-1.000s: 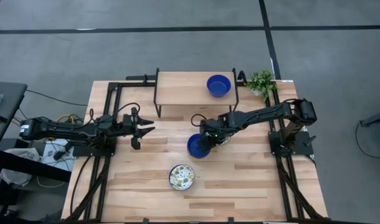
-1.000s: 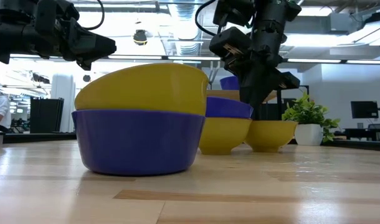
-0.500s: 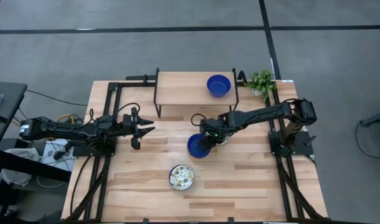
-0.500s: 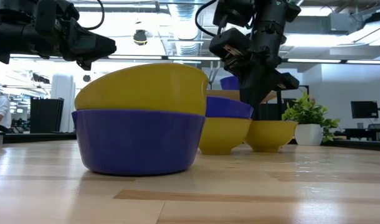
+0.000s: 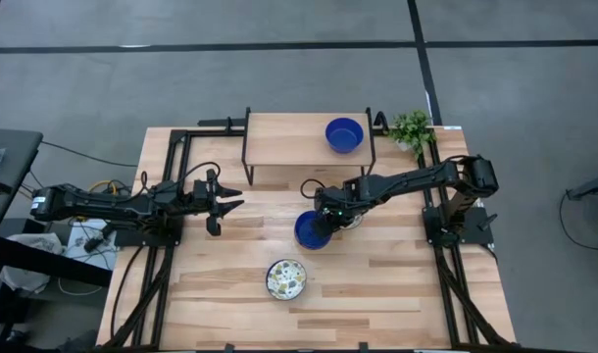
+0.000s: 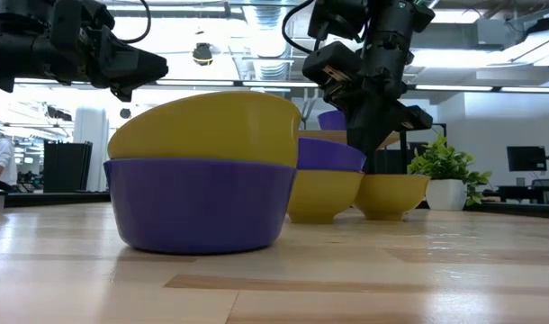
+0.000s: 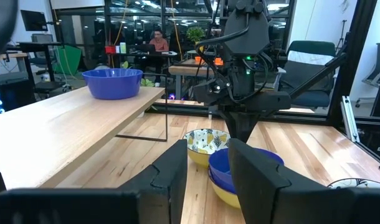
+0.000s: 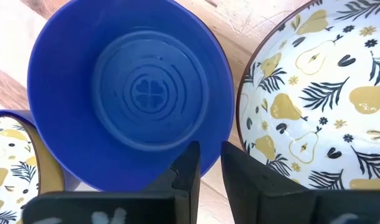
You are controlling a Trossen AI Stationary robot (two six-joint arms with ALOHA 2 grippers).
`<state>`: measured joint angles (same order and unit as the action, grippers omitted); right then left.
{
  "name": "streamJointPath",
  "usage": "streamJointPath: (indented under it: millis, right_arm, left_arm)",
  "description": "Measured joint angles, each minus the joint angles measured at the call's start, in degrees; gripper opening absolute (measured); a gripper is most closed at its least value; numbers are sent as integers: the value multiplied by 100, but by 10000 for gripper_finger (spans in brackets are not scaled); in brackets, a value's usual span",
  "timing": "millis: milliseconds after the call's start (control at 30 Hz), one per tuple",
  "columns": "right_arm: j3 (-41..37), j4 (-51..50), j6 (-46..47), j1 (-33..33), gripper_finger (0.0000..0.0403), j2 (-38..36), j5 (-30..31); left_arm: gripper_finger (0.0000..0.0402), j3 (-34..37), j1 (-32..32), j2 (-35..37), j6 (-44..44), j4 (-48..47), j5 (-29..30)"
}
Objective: Pick & Place Mini bowls
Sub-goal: Stack the top blue bowl on top of the blue bowl on the shelf
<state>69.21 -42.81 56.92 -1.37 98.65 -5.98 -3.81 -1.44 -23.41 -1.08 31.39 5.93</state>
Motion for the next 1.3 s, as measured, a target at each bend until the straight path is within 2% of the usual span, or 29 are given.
streamJointPath:
  millis: [167,567,1300]
  right_arm:
    - [0,0,2,0,56,0,8]
    - [0,0,-105,53,97,0,17]
    - [0,109,-295,114,98,2,-26]
  left_arm:
    - [116,0,-1,0,-18,1,0]
    - [116,0,1,1,-20,1,0]
    - [116,0,-1,-1,-20,1,0]
